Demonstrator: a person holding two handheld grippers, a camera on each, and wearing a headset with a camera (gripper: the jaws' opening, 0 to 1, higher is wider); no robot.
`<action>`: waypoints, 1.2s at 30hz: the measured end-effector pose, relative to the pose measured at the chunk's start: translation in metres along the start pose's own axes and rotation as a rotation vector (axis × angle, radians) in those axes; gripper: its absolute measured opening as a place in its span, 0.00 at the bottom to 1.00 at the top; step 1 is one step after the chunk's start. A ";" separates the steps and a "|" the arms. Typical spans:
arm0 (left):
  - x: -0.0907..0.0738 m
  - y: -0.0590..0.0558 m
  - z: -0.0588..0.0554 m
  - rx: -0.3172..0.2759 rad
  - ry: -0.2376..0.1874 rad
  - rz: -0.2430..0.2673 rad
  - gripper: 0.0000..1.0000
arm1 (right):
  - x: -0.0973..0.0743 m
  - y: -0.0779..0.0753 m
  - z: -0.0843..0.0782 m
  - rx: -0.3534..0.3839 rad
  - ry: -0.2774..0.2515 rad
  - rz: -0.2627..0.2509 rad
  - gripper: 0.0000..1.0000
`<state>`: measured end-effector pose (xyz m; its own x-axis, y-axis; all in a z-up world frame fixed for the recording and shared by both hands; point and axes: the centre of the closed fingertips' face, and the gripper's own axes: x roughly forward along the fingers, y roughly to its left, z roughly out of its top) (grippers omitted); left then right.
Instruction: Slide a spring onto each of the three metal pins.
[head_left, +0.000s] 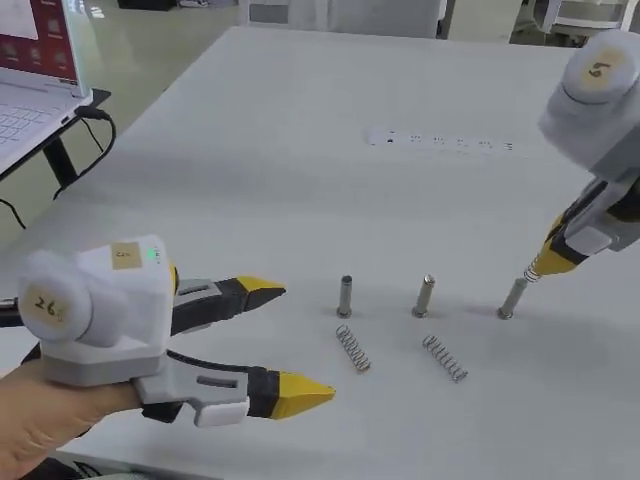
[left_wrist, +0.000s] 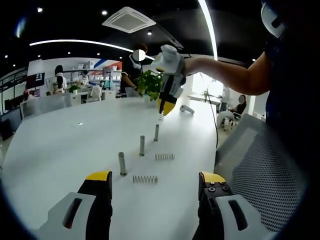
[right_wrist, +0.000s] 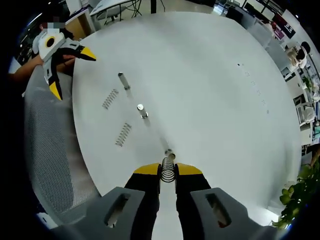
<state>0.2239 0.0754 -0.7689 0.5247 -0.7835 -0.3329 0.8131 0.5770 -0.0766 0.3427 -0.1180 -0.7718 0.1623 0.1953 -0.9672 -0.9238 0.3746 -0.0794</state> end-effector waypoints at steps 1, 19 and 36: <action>0.000 0.000 0.000 0.001 0.001 -0.001 0.66 | 0.001 -0.001 0.000 0.000 0.003 0.000 0.09; 0.002 -0.002 0.000 0.012 0.008 -0.007 0.67 | 0.013 -0.002 0.000 0.023 0.025 0.026 0.09; 0.003 -0.001 0.003 0.017 0.008 -0.006 0.66 | 0.044 0.002 -0.006 0.034 0.077 0.046 0.09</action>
<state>0.2249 0.0720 -0.7673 0.5180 -0.7849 -0.3400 0.8203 0.5685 -0.0627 0.3463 -0.1143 -0.8163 0.0915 0.1430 -0.9855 -0.9172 0.3975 -0.0275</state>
